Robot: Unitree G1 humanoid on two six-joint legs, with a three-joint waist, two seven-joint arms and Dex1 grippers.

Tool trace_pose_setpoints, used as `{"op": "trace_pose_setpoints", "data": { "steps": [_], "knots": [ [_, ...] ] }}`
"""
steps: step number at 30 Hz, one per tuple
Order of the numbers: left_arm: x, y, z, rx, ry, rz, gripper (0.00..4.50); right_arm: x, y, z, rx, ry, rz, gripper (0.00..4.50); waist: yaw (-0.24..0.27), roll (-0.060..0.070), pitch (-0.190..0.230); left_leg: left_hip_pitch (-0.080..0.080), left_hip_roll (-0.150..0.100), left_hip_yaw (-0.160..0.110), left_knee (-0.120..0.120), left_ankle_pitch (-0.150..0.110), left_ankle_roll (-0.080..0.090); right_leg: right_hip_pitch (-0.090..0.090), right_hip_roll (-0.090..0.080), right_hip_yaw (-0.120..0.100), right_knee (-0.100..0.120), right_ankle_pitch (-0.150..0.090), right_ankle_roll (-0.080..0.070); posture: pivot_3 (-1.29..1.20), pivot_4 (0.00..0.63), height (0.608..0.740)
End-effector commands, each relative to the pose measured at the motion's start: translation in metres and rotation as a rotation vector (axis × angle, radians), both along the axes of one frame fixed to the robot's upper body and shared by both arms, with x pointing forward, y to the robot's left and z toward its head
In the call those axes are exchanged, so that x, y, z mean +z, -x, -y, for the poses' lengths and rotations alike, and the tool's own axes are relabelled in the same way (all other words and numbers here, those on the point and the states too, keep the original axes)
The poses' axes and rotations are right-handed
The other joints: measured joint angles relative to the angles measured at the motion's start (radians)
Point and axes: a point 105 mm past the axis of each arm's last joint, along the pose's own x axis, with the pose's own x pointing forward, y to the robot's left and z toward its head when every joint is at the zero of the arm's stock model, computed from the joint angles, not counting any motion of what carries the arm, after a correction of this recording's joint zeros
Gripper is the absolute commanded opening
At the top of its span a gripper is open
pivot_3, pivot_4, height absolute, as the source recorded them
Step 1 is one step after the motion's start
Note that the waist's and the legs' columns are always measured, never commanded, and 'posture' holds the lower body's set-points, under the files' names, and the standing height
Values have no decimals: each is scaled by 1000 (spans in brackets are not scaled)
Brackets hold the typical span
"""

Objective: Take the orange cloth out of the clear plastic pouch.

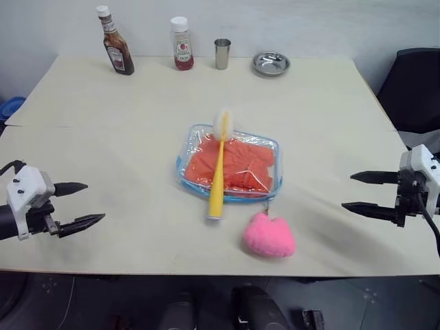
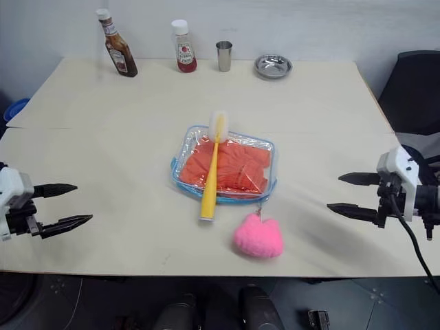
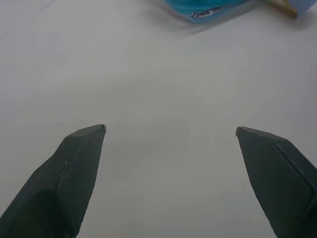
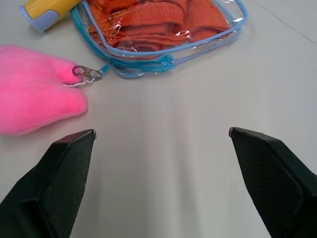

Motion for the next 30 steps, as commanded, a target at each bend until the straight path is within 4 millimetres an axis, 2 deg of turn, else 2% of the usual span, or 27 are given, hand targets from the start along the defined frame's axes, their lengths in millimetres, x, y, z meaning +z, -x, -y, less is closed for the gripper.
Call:
{"op": "trace_pose_setpoints", "data": {
  "steps": [1, 17, 26, 30],
  "knots": [
    [5, 1, 1, -14, -29, 26, 4483, 17, 0, -4, -4, 18, 65, 4500, 0, 0, 0, 0, 0, 0, 0, 0, 0, 0, 0, 0, 0, 0, 0, 0, 150, 740],
    [3, -5, 2, 63, -23, 35, 4483, 23, -12, -17, -47, 17, 146, 4500, 1, 0, 0, 0, 0, 0, 0, 0, 0, 0, 0, 0, 1, 0, 0, 0, 150, 740],
    [6, -11, 12, 103, 52, 30, 4483, 20, -14, -17, -74, -6, 157, 4500, 3, 0, 0, -1, 0, 0, 0, 0, 0, 0, 0, 0, 1, 0, 0, 0, 150, 740],
    [11, -17, 26, 104, 117, 54, 4483, 20, -12, -21, -79, -51, 153, 4500, 5, 0, 0, -1, 0, 0, 1, 1, -1, 0, 0, 0, 2, 0, 0, 0, 150, 740]
  ]
}}
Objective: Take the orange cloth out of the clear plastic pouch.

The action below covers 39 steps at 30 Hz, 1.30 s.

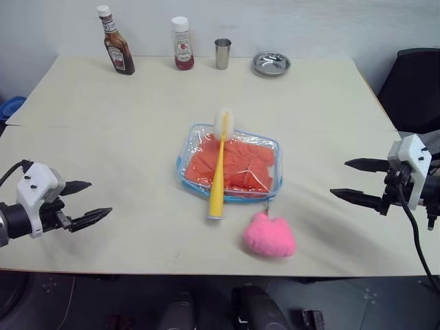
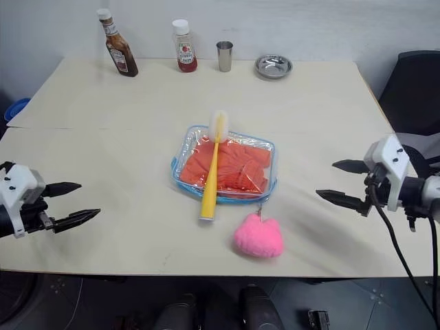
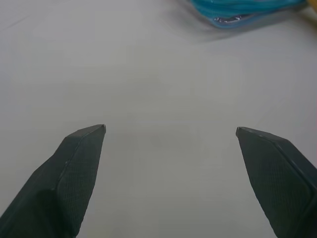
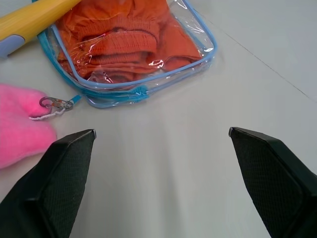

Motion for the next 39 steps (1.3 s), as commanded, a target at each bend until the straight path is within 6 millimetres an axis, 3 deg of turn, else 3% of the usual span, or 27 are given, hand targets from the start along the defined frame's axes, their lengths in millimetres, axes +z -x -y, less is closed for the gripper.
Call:
{"op": "trace_pose_setpoints", "data": {
  "steps": [1, 4, 8, 11, 16, 24, 32, 35, 39],
  "knots": [
    [11, -8, 26, -37, 16, 51, 4483, 12, 6, -11, 27, -24, 51, 4500, 3, 0, 0, 0, 0, 0, 0, 0, 0, 0, 0, 0, 0, 0, 0, 0, 150, 740],
    [12, -15, 63, -101, -10, 52, 4483, 12, 13, -28, 62, -38, 67, 4500, 8, 0, 0, 0, 0, 0, 1, 0, 0, 0, 0, 0, 1, 0, 0, 0, 150, 740],
    [30, -53, 101, -28, 146, 67, 4483, 21, 17, -50, 77, -51, 145, 4500, 16, 0, 0, -2, -1, -2, 6, 0, -1, 0, 0, -1, 2, 0, 0, 0, 150, 740],
    [32, -77, 119, 44, 221, -1, 4483, 26, 21, -63, 99, -63, 173, 4500, 21, -1, 0, -4, -1, -2, 13, 2, -4, 0, 1, -1, 7, 0, 1, 0, 150, 740],
    [33, -109, 174, 25, 291, -62, 4483, 25, 28, -78, 130, -78, 189, 4500, 24, -1, -1, -3, -1, -1, 13, 2, -5, 0, 2, 0, 7, 1, 1, 0, 150, 740],
    [39, -131, 222, 3, 375, -135, 4483, 17, 30, -79, 102, -85, 200, 4500, 33, -2, 0, -3, -1, 0, 14, 3, -6, -1, 2, 1, 8, 1, 1, 0, 150, 740],
    [23, -152, 252, 28, 342, -210, 4483, 15, 31, -80, 100, -90, 207, 4500, 33, -2, 0, -3, -2, 0, 14, 3, -6, -1, 2, 2, 8, 1, 1, 0, 150, 740],
    [14, -155, 256, 36, 332, -255, 3884, 15, 31, -81, 101, -93, 211, 4500, 32, -2, 0, -3, -2, 0, 14, 3, -6, -1, 2, 2, 8, 0, 1, 0, 150, 740],
    [10, -156, 261, 29, 343, -270, 2586, 16, 33, -81, 108, -96, 215, 4500, 33, -2, 0, -3, -2, 1, 14, 3, -7, -2, 2, 2, 8, 0, 1, 0, 150, 740]
  ]
}}
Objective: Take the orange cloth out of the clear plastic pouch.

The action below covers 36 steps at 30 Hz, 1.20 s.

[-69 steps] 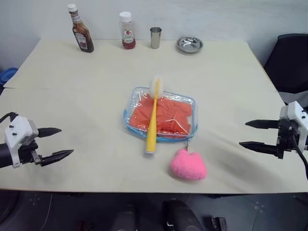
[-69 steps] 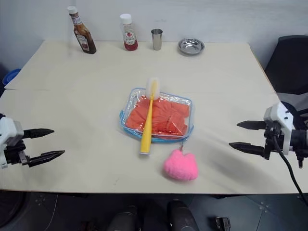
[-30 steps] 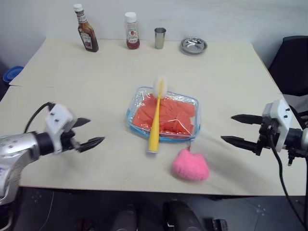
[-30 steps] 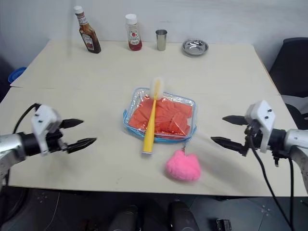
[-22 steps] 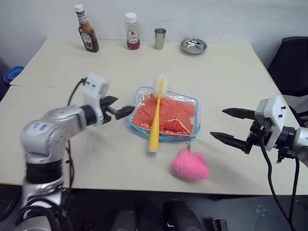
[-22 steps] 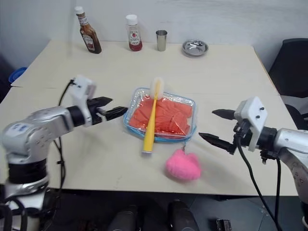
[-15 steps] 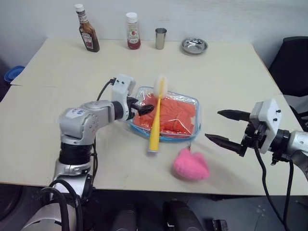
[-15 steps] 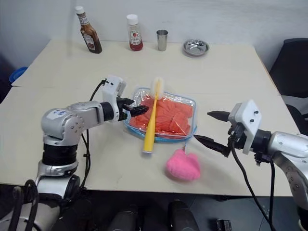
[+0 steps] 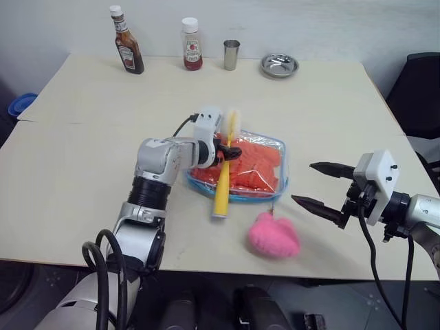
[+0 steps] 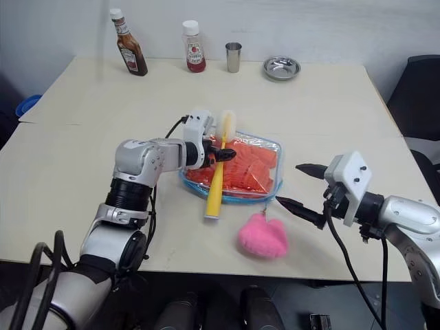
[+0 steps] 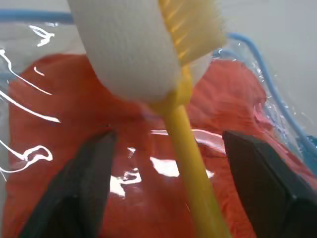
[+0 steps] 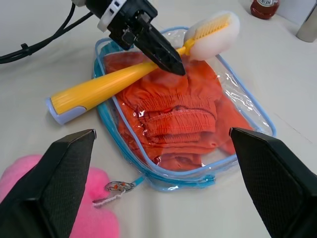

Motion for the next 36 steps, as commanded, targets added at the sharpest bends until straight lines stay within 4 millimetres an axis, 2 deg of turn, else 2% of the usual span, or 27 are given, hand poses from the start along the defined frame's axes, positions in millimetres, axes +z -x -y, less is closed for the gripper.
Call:
{"op": "trace_pose_setpoints", "data": {
  "steps": [1, 4, 7, 8, 11, 14, 15, 17, 19, 21, 22, 24, 26, 28, 30, 32, 36],
  "knots": [
    [15, -2, 6, -17, 19, 46, 2268, 9, 5, -5, 24, -4, 51, 4500, 1, 0, 0, 0, 0, 0, 0, 0, 0, 0, 0, 0, 0, 0, 0, 0, 150, 740],
    [16, -1, 4, -8, 40, 36, 1344, 9, 6, -5, 30, -4, 50, 4500, 1, 0, 0, 0, 0, 0, 0, 0, 0, 0, 0, 0, 0, 0, 0, 0, 150, 740],
    [24, 0, -8, 32, 96, 14, 461, 8, 7, -8, 51, -3, 42, 4500, -2, 0, 0, 0, 0, 0, 0, 0, 0, 0, 0, 0, 0, 0, 0, 0, 150, 740],
    [27, 0, -11, 40, 107, 10, 270, 7, 7, -8, 55, -2, 40, 4500, -4, 0, 0, 0, 0, 0, 0, 0, 0, 0, 0, 0, 0, 0, 0, 0, 150, 740],
    [47, -2, -44, 134, 163, 19, 257, 8, 6, -12, 86, -8, 35, 4500, -5, 0, 0, 0, 1, 0, 0, 1, -1, 0, 1, 0, 1, 0, 0, 0, 150, 740],
    [61, -2, -113, 290, 122, 64, 257, 11, 5, -20, 142, -26, 25, 4500, -15, -1, 0, 1, 1, 0, 0, 1, -2, -1, 1, 1, 2, 0, 0, 0, 150, 740],
    [63, 0, -128, 323, 106, 72, 257, 12, 5, -22, 155, -29, 22, 4500, -24, -1, 1, 1, 1, 0, 0, 1, -2, -1, 1, 1, 2, 0, 0, 0, 150, 740],
    [61, 9, -183, 425, 20, 90, 257, 14, 5, -30, 202, -40, 15, 4500, -29, -1, 1, 1, 2, 0, -1, 1, -3, -2, 1, 0, 2, 0, 0, 0, 150, 740],
    [52, 24, -242, 507, -124, 108, 257, 15, 4, -38, 247, -42, 12, 4500, -41, -1, 1, 2, 2, 0, -2, 1, -4, -2, 1, 0, 2, 0, 0, 0, 150, 740],
    [39, 37, -286, 544, -243, 101, 257, 15, 2, -44, 280, -49, 7, 4500, -43, -1, 1, 4, 1, -2, -4, 1, -5, -3, 1, 0, 3, 0, 0, 0, 150, 740],
    [34, 41, -298, 549, -272, 97, 257, 15, 2, -46, 288, -52, 5, 4500, -40, -1, 1, 4, 2, -3, -3, 1, -5, -3, 1, -1, 2, 0, 0, 0, 150, 740],
    [18, 49, -340, 637, -348, 91, 257, 14, 0, -51, 316, -59, -3, 4500, -24, -1, 0, 2, 1, -5, -1, 1, -5, -2, -1, -3, 1, 0, 0, 0, 150, 740],
    [7, 57, -369, 723, -363, 81, 257, 13, -1, -56, 340, -61, -8, 4500, -12, -2, 0, 2, -1, -7, 0, 0, -3, -1, -3, -5, 0, 0, 0, 0, 150, 740],
    [-1, 62, -385, 768, -338, 89, 257, 13, -2, -59, 354, -63, -11, 4500, -2, -3, 0, 0, -2, -7, 0, -1, 0, -1, -5, -5, 0, 0, 0, 0, 150, 740],
    [-5, 63, -391, 780, -325, 113, 257, 13, -4, -60, 360, -64, -13, 4500, 1, -3, 0, -1, -3, -7, 0, -2, 2, -2, -6, -6, -1, 0, 0, 0, 150, 740],
    [-6, 63, -395, 806, -300, 133, 971, 13, -5, -61, 363, -65, -13, 4500, 0, -4, 0, -2, -5, -7, 0, -3, 3, -3, -8, -7, -1, 0, 0, 0, 150, 740],
    [-2, 65, -396, 793, -321, 155, 2075, 14, -6, -61, 365, -65, -14, 4500, -3, -6, -1, -3, -5, -7, 0, -3, 4, -3, -9, -8, 0, 0, 0, 0, 150, 740]
  ]
}}
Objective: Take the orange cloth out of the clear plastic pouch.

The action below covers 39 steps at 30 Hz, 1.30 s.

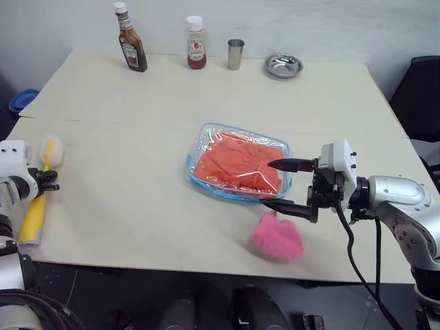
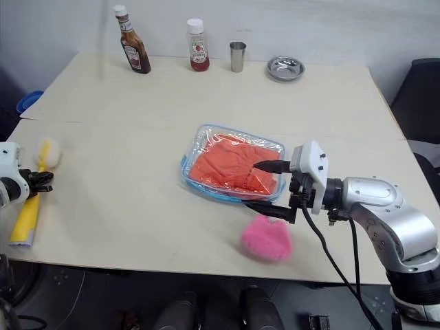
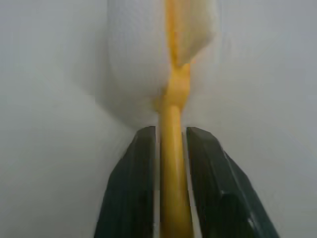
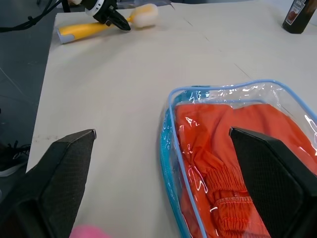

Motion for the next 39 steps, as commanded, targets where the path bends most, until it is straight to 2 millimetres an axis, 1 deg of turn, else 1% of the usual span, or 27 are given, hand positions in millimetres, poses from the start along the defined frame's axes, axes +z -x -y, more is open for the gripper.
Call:
{"op": "trace_pose_setpoints", "data": {
  "steps": [1, 2, 3, 4, 6, 8, 9, 10, 12, 13, 14, 16, 17, 19, 21, 22, 23, 25, 28, 32, 35, 38, 39],
  "knots": [
    [24, 3, -6, -8, -51, 57, 2402, 6, 2, -1, 16, -10, 27, 4500, -1, 0, 0, 0, 0, 0, 0, 0, 0, 0, 0, 0, 0, 0, 0, 0, 150, 740],
    [30, 5, -7, -9, -63, 62, 2659, 6, 2, 0, 12, -7, 27, 4500, -2, 0, 0, 0, 0, 0, 0, 0, 0, 0, 0, 0, 0, 0, 0, 0, 150, 740],
    [38, 8, -9, -10, -73, 72, 3013, 5, 3, 1, 7, -4, 27, 4500, -5, 0, 0, 0, 0, 0, 0, 0, 0, 0, 0, 0, 0, 0, 0, 0, 150, 740],
    [45, 11, -9, -14, -72, 84, 3236, 5, 3, 1, 2, -1, 27, 4500, -9, -1, 0, 0, 0, 0, 0, 0, 0, 0, 0, 0, 0, 0, 0, 0, 150, 740],
    [67, 19, -12, -17, -97, 136, 3827, 5, 3, 4, -11, 2, 30, 4500, -20, -2, 0, 0, 1, 0, 0, 0, 0, -1, 0, 0, 1, 0, 0, 0, 150, 740],
    [89, 29, -15, -15, -105, 188, 3827, 6, 3, 8, -29, 4, 33, 4500, -27, -3, 0, 0, 1, 0, -1, 0, 0, -1, 0, 0, 1, 0, 0, 0, 150, 740],
    [98, 32, -12, -35, -107, 207, 3827, 6, 3, 10, -38, 5, 34, 4500, -27, -3, 0, 0, 1, 0, -1, 0, 0, -1, 0, 0, 1, 0, 0, 0, 150, 740],
    [109, 33, 2, -133, -114, 233, 3827, 6, 3, 12, -47, 7, 34, 4500, -28, -3, 0, 0, 1, 1, -1, 0, 0, -1, 0, 0, 1, 0, 0, 0, 150, 740],
    [126, 35, 47, -401, -151, 273, 3827, 5, 3, 17, -64, 11, 31, 4500, -26, -2, 0, 0, 1, 0, -1, 0, 0, 0, 0, 0, 1, 0, 0, 0, 150, 740],
    [129, 36, 67, -511, -170, 279, 3827, 5, 3, 18, -68, 13, 30, 4500, -23, -2, 1, 0, 1, 1, -1, 0, 0, 0, 0, 0, 1, 0, 0, 0, 150, 740],
    [132, 36, 95, -651, -201, 286, 3827, 4, 4, 19, -74, 15, 31, 4500, -20, -2, 1, 0, 1, 0, -1, 0, 0, 1, 0, 0, 1, 0, 0, 0, 150, 740],
    [126, 35, 147, -908, -273, 258, 3827, 5, 4, 20, -81, 15, 33, 4500, -13, -2, 1, 0, 0, -1, -1, 1, 0, 1, -2, -1, -1, 0, 0, 0, 150, 740],
    [116, 33, 174, -1046, -346, 218, 3827, 5, 3, 20, -86, 16, 36, 4500, -10, -2, 1, 1, -1, -1, -1, 1, 0, 2, -3, -1, -2, 0, 0, 0, 150, 740],
    [91, 31, 212, -1274, -502, 135, 3827, 3, 3, 21, -96, 26, 43, 4500, -6, -1, 1, 1, -3, -1, -1, 2, 1, 3, -4, -1, -1, 0, 0, 0, 150, 740],
    [76, 23, 232, -1391, -611, 102, 3827, 2, 5, 22, -102, 39, 49, 4500, -3, -1, 1, 2, -3, 0, -1, 2, 1, 3, -4, -1, -1, 0, 0, 0, 150, 740],
    [67, 16, 246, -1456, -648, 102, 3827, 1, 7, 22, -106, 41, 49, 4500, -2, -1, 1, 1, -3, 1, -1, 2, 1, 3, -3, 0, -1, 0, 0, 0, 150, 740],
    [62, 11, 254, -1499, -671, 102, 3827, 0, 8, 22, -108, 40, 48, 4500, -3, -1, 1, 2, -3, 1, -1, 2, 2, 2, -3, 0, -1, 0, 0, 0, 150, 740],
    [52, 3, 268, -1578, -726, 102, 3827, -1, 12, 23, -122, 41, 47, 4500, -6, -1, 1, 1, -2, 3, -1, 2, 2, 1, 0, 3, 0, 0, 0, 0, 150, 740],
    [45, -12, 286, -1647, -787, 120, 3827, -3, 18, 25, -161, 38, 46, 4500, -13, -1, 1, 0, -1, 4, -1, 2, 2, 0, 2, 4, 1, 0, 0, 0, 150, 740],
    [34, -22, 293, -1696, -856, 116, 3827, -4, 23, 27, -206, 29, 46, 4500, -20, -1, 1, 1, 0, 4, 0, 2, 2, 0, 3, 5, 1, 0, 0, 0, 150, 740],
    [32, -32, 299, -1678, -892, 156, 3827, -6, 27, 28, -226, 29, 41, 4500, -23, -1, 1, 1, 1, 4, 0, 2, 2, 0, 3, 5, 1, 0, 0, 0, 150, 740],
    [26, -33, 299, -1706, -893, 133, 3238, -7, 28, 30, -238, 31, 37, 4500, -23, -1, 1, 1, 1, 4, 0, 2, 1, 0, 3, 5, 1, 0, 0, 0, 150, 740],
    [24, -32, 299, -1710, -892, 131, 2924, -7, 28, 30, -241, 32, 36, 4500, -23, -1, 1, 1, 1, 4, 0, 2, 1, 0, 3, 5, 1, 0, 0, 0, 150, 740]
  ]
}}
